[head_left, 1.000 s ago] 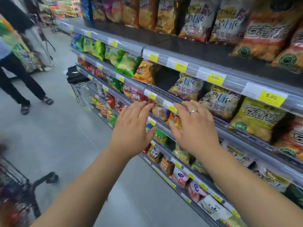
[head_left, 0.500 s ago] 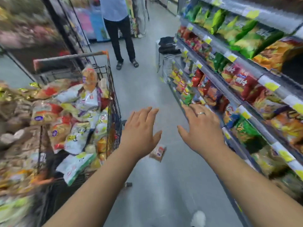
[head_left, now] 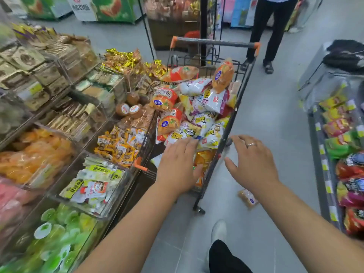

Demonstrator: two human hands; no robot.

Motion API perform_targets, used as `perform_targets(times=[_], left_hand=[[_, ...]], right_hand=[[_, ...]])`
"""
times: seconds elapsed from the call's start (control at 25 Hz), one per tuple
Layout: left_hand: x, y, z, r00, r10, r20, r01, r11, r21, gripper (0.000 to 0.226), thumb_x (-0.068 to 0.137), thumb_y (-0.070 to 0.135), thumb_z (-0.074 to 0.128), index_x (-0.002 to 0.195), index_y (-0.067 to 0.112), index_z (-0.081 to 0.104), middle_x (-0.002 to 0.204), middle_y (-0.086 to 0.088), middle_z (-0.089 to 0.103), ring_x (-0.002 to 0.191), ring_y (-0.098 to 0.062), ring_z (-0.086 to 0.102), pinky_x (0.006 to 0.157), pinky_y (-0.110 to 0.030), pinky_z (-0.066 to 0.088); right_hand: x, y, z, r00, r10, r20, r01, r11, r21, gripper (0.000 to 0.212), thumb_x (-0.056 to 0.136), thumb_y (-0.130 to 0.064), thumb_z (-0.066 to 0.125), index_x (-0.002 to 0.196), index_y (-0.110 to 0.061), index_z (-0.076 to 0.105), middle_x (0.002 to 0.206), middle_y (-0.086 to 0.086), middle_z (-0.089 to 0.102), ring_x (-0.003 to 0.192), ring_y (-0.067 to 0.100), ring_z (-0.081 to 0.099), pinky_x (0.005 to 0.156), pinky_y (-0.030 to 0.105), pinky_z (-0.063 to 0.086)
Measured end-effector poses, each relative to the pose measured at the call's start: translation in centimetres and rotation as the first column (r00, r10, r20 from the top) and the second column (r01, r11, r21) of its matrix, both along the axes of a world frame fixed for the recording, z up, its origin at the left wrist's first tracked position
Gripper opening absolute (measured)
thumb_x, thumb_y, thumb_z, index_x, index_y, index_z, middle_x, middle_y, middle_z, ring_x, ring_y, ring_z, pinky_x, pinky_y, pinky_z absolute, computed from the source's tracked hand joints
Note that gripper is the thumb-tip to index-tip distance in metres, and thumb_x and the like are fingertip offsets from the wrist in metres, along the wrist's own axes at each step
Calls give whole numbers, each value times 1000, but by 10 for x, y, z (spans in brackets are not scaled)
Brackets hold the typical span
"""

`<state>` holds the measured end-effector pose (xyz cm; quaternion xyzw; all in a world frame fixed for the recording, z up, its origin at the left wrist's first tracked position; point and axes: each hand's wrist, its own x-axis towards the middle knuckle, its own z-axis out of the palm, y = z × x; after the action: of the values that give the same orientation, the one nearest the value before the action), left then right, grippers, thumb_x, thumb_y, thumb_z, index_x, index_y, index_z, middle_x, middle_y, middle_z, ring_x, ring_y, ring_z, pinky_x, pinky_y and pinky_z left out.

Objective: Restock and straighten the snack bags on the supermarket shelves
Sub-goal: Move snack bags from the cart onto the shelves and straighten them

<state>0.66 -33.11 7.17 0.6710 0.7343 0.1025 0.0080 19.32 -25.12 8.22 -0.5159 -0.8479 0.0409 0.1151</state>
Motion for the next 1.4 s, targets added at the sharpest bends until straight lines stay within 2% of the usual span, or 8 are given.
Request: perform_targets(times=[0.08, 0.28, 0.48, 0.6, 0.92, 1.12, 1.28, 1.4], left_hand=[[-27, 9, -8, 996, 85, -2, -85, 996, -28, 70, 90, 45, 57, 149, 14, 34, 150, -7, 40, 140, -27, 35, 118, -44, 20], [-79, 49, -23, 970, 244, 18, -242, 966, -93, 71, 88, 47, 59, 148, 15, 37, 149, -5, 41, 139, -25, 36, 115, -46, 29], [-109, 82, -22, 944, 322, 70, -316, 945, -86, 65, 91, 42, 59, 146, 18, 37, 148, -4, 42, 138, -24, 36, 117, -42, 26], [-142, 105, -23, 939, 339, 51, -332, 937, -112, 66, 93, 44, 56, 149, 18, 32, 151, -4, 38, 140, -24, 32, 117, -39, 21], [-260, 208, -45, 961, 267, 75, -248, 947, -205, 73, 91, 46, 59, 150, 15, 29, 152, -5, 37, 140, -24, 34, 115, -36, 23], [-324, 275, -77, 967, 215, 140, -170, 945, -278, 72, 92, 45, 58, 149, 10, 30, 150, -10, 39, 140, -26, 33, 116, -38, 26], [-346, 316, -102, 926, 280, 252, -178, 915, -362, 79, 92, 49, 59, 151, 9, 24, 151, -14, 36, 140, -30, 33, 115, -44, 30], [-349, 332, -125, 844, 369, 388, -193, 886, -421, 84, 88, 53, 62, 150, 10, 25, 151, -13, 38, 138, -31, 37, 112, -45, 34]], right_hand=[[-33, 26, -12, 997, 74, 18, -74, 997, -31, 63, 86, -43, 61, 142, -17, 45, 139, 11, 51, 129, 32, 45, 101, 47, 40], [-98, 91, -31, 971, 232, 54, -225, 968, -115, 62, 86, -42, 59, 141, -17, 45, 138, 13, 52, 127, 36, 47, 100, 49, 42], [-146, 141, -41, 942, 308, 134, -284, 944, -169, 67, 92, -51, 50, 149, -23, 29, 148, 7, 41, 135, 29, 37, 106, 45, 36], [-177, 167, -45, 936, 317, 152, -285, 937, -202, 67, 93, -50, 47, 150, -21, 26, 151, 7, 37, 138, 28, 34, 109, 44, 34], [-263, 230, -73, 974, 171, 146, -121, 947, -298, 63, 95, -47, 46, 148, -19, 28, 140, 11, 48, 128, 32, 42, 104, 44, 38], [-309, 254, -111, 984, 89, 157, -14, 904, -428, 68, 92, -49, 50, 147, -14, 29, 131, 17, 53, 121, 36, 48, 90, 44, 46], [-330, 258, -145, 997, 0, 76, 41, 841, -539, 81, 86, -54, 61, 149, -17, 24, 139, 16, 45, 122, 35, 48, 92, 45, 48], [-340, 253, -159, 995, -75, 67, 101, 760, -642, 99, 81, -55, 68, 152, -23, 8, 144, 18, 39, 119, 36, 53, 87, 42, 49]])
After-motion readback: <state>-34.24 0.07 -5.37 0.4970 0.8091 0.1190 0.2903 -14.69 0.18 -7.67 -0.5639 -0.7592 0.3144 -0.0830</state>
